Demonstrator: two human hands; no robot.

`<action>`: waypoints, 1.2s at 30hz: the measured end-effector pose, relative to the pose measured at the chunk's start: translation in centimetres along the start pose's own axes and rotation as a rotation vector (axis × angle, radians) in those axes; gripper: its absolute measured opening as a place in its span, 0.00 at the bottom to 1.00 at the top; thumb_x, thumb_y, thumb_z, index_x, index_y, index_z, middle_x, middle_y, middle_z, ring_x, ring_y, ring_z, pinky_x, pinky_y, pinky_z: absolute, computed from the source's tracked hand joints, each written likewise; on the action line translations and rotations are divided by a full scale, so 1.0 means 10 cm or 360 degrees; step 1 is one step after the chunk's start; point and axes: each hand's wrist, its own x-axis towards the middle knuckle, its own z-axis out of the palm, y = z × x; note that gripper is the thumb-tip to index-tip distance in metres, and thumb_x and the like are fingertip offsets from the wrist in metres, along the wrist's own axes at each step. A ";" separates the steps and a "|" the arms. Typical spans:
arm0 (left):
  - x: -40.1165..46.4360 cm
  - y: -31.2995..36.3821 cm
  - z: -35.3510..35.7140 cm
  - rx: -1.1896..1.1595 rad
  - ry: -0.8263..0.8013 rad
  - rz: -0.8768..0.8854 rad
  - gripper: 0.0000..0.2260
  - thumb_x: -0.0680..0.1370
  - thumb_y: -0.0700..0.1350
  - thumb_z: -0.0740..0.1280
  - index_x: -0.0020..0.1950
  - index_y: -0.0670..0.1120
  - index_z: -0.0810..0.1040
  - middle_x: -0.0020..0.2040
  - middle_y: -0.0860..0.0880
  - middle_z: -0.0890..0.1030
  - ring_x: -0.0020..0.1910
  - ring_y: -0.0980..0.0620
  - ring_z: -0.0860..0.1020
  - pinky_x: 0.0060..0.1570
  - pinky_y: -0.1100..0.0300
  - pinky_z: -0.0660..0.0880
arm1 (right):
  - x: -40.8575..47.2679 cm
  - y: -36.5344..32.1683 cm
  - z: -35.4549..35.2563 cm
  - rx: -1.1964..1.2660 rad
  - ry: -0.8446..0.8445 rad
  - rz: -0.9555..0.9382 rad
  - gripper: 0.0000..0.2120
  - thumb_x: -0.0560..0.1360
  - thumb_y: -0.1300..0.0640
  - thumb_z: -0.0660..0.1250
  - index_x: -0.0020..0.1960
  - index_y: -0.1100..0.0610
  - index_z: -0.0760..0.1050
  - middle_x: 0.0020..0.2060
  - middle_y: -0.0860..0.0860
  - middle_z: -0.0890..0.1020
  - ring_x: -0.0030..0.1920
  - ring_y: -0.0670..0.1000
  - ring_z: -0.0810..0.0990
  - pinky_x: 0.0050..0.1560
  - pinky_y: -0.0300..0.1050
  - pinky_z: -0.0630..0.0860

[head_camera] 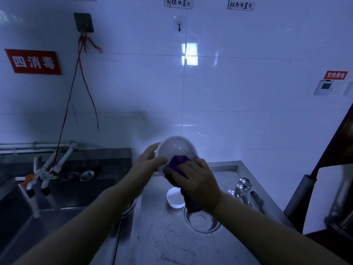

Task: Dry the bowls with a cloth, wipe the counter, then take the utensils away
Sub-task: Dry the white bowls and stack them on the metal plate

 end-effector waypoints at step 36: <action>0.01 -0.10 0.08 0.0200 0.0222 0.0208 0.19 0.71 0.48 0.57 0.61 0.57 0.69 0.55 0.56 0.74 0.53 0.51 0.74 0.46 0.57 0.75 | -0.04 -0.17 0.03 0.0196 -0.0133 0.0189 0.16 0.74 0.52 0.70 0.59 0.56 0.79 0.48 0.53 0.85 0.46 0.52 0.83 0.53 0.46 0.79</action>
